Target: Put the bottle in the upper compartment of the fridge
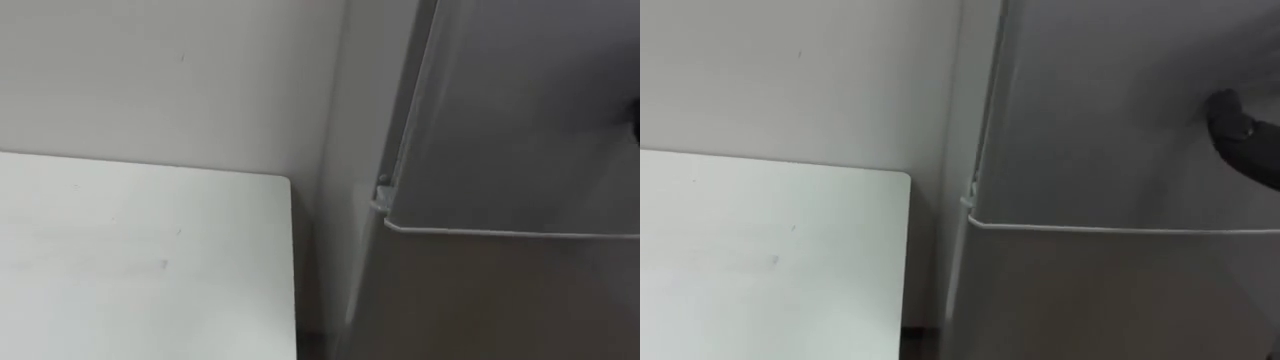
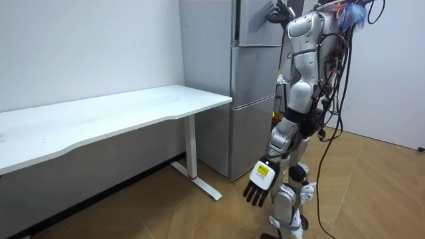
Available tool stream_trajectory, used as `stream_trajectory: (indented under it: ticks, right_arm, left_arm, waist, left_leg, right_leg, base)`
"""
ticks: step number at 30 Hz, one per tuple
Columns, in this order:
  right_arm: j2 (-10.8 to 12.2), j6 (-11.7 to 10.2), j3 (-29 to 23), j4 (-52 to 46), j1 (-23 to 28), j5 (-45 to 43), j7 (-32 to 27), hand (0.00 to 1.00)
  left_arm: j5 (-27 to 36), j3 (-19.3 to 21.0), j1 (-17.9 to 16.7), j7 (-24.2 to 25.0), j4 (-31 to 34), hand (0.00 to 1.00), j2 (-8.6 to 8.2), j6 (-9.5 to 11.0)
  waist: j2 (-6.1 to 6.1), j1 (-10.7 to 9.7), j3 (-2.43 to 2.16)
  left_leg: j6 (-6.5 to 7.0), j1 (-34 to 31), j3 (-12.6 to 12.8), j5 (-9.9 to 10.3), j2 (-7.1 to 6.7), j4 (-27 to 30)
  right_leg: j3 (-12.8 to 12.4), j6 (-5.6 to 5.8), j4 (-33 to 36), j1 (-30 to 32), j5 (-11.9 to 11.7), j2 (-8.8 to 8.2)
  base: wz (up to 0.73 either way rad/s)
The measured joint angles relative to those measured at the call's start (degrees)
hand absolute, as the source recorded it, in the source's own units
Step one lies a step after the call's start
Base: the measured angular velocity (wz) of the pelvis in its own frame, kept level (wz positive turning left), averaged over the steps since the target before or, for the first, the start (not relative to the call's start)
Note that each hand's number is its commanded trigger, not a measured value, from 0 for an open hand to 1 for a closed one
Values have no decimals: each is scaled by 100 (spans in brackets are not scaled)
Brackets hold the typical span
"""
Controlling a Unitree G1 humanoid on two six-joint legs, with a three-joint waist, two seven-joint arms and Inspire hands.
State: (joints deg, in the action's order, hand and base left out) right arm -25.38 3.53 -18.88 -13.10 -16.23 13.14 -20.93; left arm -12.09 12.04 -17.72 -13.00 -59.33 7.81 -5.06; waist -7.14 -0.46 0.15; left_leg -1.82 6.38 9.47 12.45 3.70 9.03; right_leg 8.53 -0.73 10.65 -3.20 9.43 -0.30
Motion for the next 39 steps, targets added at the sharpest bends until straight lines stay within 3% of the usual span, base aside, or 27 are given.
stream_trajectory:
  ticks: [10, 20, 33, 37, 39]
  right_arm:
    - [8, -369, 190, 629, -120, -9, -9, 0]
    - [16, -761, 269, 1046, -119, -225, 39, 0]
    - [34, -775, 225, 1211, -30, -387, 25, 0]
    - [34, -762, 203, 1199, 137, -633, -95, 0]
    - [33, -729, 145, 1200, 234, -688, -134, 0]
  left_arm:
    - [-332, -378, 32, 137, -6, 0, 72, -193]
    - [-370, -499, 77, 288, 24, 0, 82, -209]
    - [-309, -515, 6, 274, 330, 0, 103, -209]
    - [-324, -518, -14, 214, 377, 0, 88, -157]
    - [-325, -474, -17, 213, 383, 0, 86, -71]
  waist:
    - [19, 128, 13]
    - [21, 160, 9]
    - [29, 87, 0]
    - [102, 59, -45]
    - [135, 48, -46]
  left_leg:
    - [3, 1, -60, 1, -11, 55]
    - [3, 16, -65, 1, -10, 62]
    - [21, 18, -81, 11, -16, 135]
    - [28, 10, -85, 16, -21, 131]
    - [29, -6, -103, 16, -27, 132]
  right_leg:
    - [36, 1, 1, -56, 0, -17]
    - [36, 0, -9, -84, -11, -16]
    - [105, 13, -94, -170, -64, -25]
    - [132, 17, -96, -172, -63, -38]
    - [164, 22, -97, -171, -60, -47]
  base:
    - [1]
    - [0]
    - [1]
    - [1]
    - [6]
